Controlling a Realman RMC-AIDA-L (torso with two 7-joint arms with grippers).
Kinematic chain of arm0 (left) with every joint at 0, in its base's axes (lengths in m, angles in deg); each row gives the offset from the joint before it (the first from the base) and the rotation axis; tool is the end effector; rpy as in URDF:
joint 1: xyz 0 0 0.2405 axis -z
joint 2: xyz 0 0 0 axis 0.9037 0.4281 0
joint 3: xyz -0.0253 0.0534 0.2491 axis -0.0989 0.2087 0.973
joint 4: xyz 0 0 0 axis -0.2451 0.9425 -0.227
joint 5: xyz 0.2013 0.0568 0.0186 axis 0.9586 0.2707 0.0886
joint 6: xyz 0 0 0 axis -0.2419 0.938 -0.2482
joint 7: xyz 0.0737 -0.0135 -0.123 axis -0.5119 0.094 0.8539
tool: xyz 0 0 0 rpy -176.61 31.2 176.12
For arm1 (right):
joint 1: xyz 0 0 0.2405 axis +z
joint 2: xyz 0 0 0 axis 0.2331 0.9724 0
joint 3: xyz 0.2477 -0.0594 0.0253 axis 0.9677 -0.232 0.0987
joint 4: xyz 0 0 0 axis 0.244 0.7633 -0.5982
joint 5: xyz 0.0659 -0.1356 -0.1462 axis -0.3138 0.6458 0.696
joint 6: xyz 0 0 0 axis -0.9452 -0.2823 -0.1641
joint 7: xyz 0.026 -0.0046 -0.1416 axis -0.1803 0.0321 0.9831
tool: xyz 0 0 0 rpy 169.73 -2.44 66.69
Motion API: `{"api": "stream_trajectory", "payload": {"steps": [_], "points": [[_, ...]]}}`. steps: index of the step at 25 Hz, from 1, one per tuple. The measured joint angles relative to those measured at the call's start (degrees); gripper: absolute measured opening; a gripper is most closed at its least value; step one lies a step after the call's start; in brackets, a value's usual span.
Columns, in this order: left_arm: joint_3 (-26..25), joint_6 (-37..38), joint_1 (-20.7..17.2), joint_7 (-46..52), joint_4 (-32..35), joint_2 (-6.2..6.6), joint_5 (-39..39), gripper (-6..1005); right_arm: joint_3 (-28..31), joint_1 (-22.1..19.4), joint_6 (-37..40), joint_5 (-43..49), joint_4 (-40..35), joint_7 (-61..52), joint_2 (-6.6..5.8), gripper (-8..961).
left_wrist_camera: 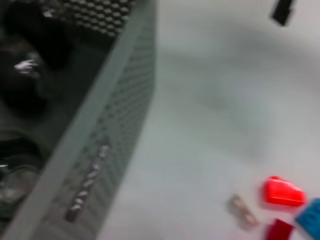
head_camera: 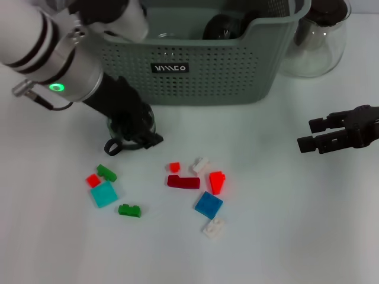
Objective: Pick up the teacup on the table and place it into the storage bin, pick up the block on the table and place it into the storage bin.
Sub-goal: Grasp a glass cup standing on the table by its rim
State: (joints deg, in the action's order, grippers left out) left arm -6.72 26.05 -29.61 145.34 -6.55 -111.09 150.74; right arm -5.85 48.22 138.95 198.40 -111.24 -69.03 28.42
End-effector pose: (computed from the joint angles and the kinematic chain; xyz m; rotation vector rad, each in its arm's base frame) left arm -0.1590 0.3472 -0.0056 -2.8261 -0.4287 0.4512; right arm 0.2632 0.3366 0.0403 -2.8537 1.1363 0.3018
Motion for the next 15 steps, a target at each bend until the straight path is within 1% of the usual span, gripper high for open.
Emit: {"api": "stream_trajectory", "payload": {"steps": [2, 8, 12, 15], "points": [[1.55, -1.52, 0.09, 1.19, -0.1, -0.02, 1.25, 676, 0.01, -0.01, -0.02, 0.0, 0.01, 0.0, 0.0, 915], [8.52, -6.69, -0.23, 6.05, -1.02, -0.26, 7.31, 654, 0.01, -0.02, -0.06, 0.0, 0.02, 0.04, 0.0, 915], [11.13, -8.03, 0.04, 7.5, -3.41, -0.29, 8.68, 640, 0.01, -0.1, -0.16, 0.0, 0.17, 0.21, 0.0, 915], [11.73, -8.97, 0.13, 7.76, -4.59, -0.28, 9.1, 629, 0.01, -0.1, -0.27, 0.0, 0.53, 0.41, 0.0, 915]]}}
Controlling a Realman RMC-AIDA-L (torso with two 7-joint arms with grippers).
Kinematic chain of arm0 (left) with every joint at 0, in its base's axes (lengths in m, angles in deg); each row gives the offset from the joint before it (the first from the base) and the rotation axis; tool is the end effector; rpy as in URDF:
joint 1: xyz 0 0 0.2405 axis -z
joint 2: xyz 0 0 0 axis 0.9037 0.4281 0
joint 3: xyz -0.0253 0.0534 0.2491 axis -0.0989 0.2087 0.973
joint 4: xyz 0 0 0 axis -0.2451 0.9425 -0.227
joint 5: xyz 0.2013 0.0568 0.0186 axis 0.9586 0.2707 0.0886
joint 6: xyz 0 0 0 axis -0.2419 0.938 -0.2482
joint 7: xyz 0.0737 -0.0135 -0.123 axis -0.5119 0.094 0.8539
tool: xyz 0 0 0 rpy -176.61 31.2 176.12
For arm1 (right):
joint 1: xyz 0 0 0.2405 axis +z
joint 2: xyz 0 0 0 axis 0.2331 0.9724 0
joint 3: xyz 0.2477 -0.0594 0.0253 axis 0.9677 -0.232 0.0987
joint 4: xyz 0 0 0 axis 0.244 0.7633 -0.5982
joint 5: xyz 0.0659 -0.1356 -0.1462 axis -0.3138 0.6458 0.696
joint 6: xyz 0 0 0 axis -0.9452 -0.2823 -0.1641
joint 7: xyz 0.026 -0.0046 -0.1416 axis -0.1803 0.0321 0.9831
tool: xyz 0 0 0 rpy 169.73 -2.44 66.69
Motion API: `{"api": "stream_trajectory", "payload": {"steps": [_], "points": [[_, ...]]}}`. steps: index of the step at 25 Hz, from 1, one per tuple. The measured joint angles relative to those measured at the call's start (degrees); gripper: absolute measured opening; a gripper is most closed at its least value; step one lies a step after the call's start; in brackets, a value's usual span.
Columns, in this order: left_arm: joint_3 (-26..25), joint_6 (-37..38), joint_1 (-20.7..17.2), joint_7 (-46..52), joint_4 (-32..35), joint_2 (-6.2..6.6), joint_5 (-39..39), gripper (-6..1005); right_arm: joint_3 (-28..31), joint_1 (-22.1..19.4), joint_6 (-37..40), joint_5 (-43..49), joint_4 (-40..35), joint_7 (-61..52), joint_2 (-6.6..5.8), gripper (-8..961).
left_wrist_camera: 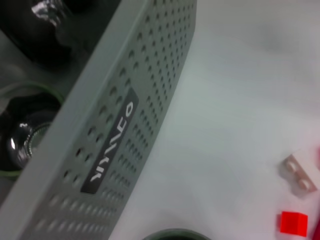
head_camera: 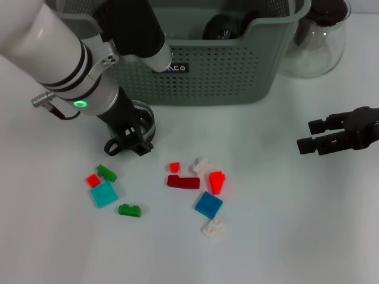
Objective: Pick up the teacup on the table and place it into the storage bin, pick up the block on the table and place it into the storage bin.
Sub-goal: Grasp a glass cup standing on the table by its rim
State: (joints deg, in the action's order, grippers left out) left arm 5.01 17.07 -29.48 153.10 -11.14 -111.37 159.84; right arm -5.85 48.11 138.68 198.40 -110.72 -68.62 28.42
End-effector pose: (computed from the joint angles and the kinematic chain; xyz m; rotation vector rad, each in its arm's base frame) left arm -0.1697 0.3523 -0.0379 -2.7012 -0.3965 0.6805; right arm 0.2649 0.3357 0.0389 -2.8532 1.1389 0.3034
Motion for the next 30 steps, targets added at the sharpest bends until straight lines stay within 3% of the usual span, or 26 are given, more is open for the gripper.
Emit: {"api": "stream_trajectory", "payload": {"steps": [17, 30], "points": [[2.11, -6.54, 0.29, 0.73, -6.31, 0.0, 1.84, 567, 0.0, -0.09, -0.38, -0.05, 0.14, 0.2, 0.0, 915], [2.02, -6.24, 0.72, 2.16, -6.78, 0.05, 2.01, 253, 0.0, -0.14, -0.52, -0.27, 0.11, 0.29, 0.0, 915]]}}
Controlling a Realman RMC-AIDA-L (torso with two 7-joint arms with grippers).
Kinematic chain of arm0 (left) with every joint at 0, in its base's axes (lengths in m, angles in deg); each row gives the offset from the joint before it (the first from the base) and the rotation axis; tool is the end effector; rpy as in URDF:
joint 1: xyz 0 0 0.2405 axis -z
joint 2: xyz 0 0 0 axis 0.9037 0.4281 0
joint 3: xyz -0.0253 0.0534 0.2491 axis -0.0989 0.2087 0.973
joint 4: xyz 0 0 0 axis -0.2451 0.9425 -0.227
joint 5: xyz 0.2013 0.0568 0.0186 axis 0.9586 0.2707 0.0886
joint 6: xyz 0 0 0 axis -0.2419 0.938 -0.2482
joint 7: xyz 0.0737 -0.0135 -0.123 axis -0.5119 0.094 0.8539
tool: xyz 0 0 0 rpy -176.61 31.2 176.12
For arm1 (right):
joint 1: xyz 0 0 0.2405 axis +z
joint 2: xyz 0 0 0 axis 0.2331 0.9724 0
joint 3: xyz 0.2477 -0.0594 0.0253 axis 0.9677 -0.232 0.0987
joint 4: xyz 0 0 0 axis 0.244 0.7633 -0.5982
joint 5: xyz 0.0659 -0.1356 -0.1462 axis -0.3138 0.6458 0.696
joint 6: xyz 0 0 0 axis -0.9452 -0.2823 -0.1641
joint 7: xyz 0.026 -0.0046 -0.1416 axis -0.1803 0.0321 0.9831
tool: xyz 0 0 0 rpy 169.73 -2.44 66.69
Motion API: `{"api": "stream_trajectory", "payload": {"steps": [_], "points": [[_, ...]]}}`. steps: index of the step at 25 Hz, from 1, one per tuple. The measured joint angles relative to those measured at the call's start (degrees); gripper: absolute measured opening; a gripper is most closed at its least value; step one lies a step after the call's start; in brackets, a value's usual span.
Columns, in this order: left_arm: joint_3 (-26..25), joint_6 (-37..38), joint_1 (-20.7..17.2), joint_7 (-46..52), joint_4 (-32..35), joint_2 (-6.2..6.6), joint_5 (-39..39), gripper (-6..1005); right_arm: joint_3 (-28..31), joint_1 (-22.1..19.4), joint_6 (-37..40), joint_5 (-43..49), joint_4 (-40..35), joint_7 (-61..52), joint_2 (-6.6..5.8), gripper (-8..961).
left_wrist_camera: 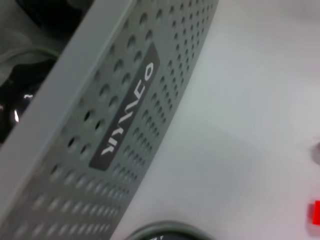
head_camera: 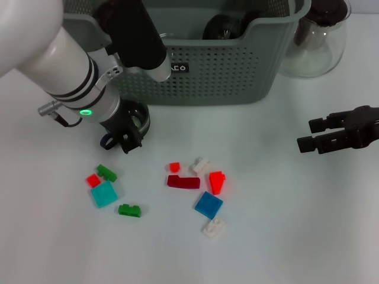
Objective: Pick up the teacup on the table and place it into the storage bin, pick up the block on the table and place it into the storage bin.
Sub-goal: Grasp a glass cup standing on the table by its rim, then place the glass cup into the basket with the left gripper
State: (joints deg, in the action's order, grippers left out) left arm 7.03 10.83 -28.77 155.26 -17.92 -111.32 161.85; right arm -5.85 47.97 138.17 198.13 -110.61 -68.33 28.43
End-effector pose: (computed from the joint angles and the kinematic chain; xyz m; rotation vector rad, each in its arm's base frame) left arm -0.1877 0.3583 -0.0536 -2.6554 -0.4342 0.7267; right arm 0.2658 0.3363 0.0387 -2.8454 1.1340 0.3092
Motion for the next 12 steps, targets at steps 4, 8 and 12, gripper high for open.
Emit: {"api": "stream_trajectory", "payload": {"steps": [4, 8, 12], "points": [[0.25, 1.02, -0.04, 0.5, 0.42, 0.02, 0.09, 121, 0.0, -0.16, -0.04, -0.06, -0.09, 0.0, 0.0, 915], [-0.03, 3.63, -0.9, 1.12, 3.48, -0.06, 0.07, 55, 0.0, -0.37, -0.04, -0.08, -0.33, 0.01, 0.0, 915], [-1.71, 8.06, -2.2, 2.57, 9.21, -0.13, -0.84, 44, 0.0, -0.41, 0.07, -0.09, -0.37, 0.0, 0.0, 915]]}}
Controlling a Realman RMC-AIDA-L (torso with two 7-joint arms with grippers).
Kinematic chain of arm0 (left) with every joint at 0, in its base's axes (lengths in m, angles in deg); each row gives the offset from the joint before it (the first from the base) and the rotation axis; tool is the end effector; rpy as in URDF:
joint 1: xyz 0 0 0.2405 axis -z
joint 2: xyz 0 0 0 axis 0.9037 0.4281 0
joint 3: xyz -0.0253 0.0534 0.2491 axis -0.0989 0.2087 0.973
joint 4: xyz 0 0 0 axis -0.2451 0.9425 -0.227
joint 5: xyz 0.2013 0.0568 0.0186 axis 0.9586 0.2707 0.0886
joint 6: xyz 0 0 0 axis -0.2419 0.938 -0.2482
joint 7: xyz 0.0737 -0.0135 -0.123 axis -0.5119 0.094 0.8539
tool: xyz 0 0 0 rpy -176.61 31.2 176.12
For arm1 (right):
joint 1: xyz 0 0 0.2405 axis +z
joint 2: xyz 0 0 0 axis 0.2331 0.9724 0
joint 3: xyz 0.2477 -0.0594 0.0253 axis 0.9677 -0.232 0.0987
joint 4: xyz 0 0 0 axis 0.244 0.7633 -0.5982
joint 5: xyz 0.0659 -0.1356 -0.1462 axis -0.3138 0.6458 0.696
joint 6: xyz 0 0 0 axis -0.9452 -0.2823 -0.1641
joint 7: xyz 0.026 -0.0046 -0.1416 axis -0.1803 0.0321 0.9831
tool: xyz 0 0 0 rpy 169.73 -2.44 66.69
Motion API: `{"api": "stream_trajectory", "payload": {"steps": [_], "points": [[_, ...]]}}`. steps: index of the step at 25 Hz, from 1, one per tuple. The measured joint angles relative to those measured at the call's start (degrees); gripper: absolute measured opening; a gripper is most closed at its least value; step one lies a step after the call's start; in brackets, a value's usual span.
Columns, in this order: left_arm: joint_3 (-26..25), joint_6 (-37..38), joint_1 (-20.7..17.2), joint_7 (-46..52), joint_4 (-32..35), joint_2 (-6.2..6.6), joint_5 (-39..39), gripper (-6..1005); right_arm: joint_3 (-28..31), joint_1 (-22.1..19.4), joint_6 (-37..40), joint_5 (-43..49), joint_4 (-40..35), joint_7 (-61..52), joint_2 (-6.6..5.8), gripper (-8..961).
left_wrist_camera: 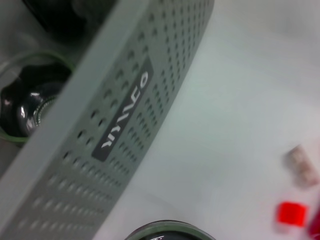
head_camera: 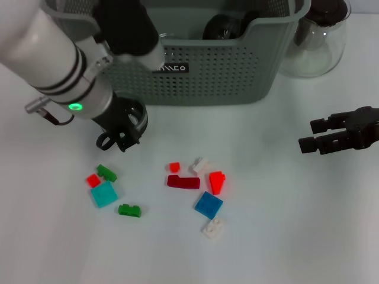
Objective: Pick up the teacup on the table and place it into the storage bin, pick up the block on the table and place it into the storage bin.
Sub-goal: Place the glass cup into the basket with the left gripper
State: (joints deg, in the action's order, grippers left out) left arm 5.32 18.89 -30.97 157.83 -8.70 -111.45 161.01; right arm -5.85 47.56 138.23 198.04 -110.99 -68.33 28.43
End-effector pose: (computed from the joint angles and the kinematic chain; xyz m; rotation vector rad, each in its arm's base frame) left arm -0.1728 0.3467 -0.0325 -2.6577 -0.5062 0.6845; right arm 0.2674 0.3350 0.0398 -2.8402 1.1353 0.3092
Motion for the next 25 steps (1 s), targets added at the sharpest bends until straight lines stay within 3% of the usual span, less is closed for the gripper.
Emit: {"api": "stream_trajectory", "payload": {"steps": [5, 11, 16, 20, 25], "points": [[-9.75, 7.01, -0.52, 0.17, 4.78, 0.3, -10.4, 53, 0.0, 0.04, 0.05, 0.0, -0.09, 0.0, -0.05, 915], [-27.84, 18.21, 0.75, -1.97, 5.37, 0.76, -32.61, 64, 0.01, 0.05, 0.02, 0.0, 0.09, 0.16, -0.08, 915], [-31.93, 19.43, 4.23, -2.04, 5.81, 2.18, -42.5, 73, 0.4, 0.0, -0.09, -0.03, 0.39, 0.08, -0.09, 915], [-30.78, 11.05, 9.39, -1.83, 5.7, 3.75, -39.74, 80, 0.66, 0.22, -0.25, 0.04, 0.46, 0.06, -0.1, 915], [-27.83, -2.87, 17.14, 0.85, -1.49, 4.41, -23.34, 89, 0.72, 0.83, -0.55, 0.13, 0.47, -0.11, -0.24, 915]]}}
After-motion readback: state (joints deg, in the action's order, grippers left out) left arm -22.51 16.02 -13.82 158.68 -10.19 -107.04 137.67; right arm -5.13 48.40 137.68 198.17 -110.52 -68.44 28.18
